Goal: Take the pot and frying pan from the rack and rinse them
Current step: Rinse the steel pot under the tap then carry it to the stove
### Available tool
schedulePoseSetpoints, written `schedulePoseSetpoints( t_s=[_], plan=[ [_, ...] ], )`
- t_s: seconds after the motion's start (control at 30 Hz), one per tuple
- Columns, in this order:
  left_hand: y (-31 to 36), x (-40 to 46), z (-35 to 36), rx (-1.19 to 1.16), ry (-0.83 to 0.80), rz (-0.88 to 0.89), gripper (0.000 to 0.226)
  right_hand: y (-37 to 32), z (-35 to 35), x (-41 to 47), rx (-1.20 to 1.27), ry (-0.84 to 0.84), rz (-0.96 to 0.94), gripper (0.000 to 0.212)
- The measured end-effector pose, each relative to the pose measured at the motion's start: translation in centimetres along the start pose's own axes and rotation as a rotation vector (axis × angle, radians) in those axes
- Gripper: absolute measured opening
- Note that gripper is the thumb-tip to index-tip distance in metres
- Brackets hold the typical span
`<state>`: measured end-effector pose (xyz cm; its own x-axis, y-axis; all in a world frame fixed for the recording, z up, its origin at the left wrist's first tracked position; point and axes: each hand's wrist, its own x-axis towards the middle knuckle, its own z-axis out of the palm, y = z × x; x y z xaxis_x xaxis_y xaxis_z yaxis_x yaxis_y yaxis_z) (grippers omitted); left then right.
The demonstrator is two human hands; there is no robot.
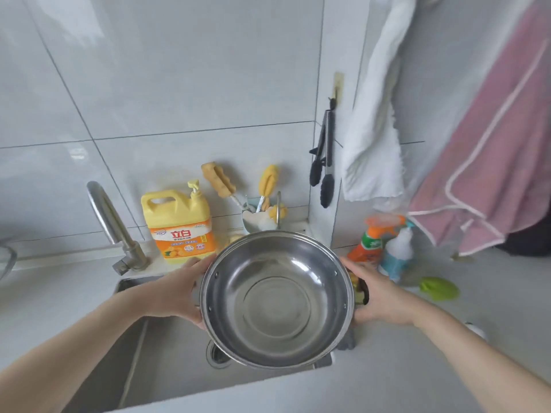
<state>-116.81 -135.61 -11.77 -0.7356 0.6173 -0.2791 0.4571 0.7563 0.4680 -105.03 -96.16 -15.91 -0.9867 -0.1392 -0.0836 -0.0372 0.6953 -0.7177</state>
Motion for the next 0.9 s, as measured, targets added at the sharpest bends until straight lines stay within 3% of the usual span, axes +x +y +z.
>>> schedulePoseSetpoints(
  t_s=[0.27, 0.43, 0.57, 0.8, 0.9],
  plan=[
    [11.6, 7.7, 1.7, 0.106, -0.188, 0.382, 0.124, 2.1, -4.1, -16.6, 0.034, 0.304, 0.247, 0.106],
    [23.1, 10.9, 6.5, 0.130, -0.309, 0.638, 0.116, 2.9, -4.4, -29.7, 0.066, 0.457, 0.484, 0.104],
    [33.3, 12.0, 12.3, 0.194, -0.404, 0.785, 0.118, 3.7, -4.3, -41.2, 0.091, 0.599, 0.658, 0.120],
    [55.6, 8.1, 25.2, 0.216, -0.624, 1.077, 0.114, 6.2, -4.1, -63.7, 0.100, 0.851, 0.860, 0.095],
    [65.2, 5.6, 31.3, 0.200, -0.737, 1.199, 0.110, 6.3, -4.9, -73.3, 0.064, 0.909, 0.961, 0.097]
  ],
)
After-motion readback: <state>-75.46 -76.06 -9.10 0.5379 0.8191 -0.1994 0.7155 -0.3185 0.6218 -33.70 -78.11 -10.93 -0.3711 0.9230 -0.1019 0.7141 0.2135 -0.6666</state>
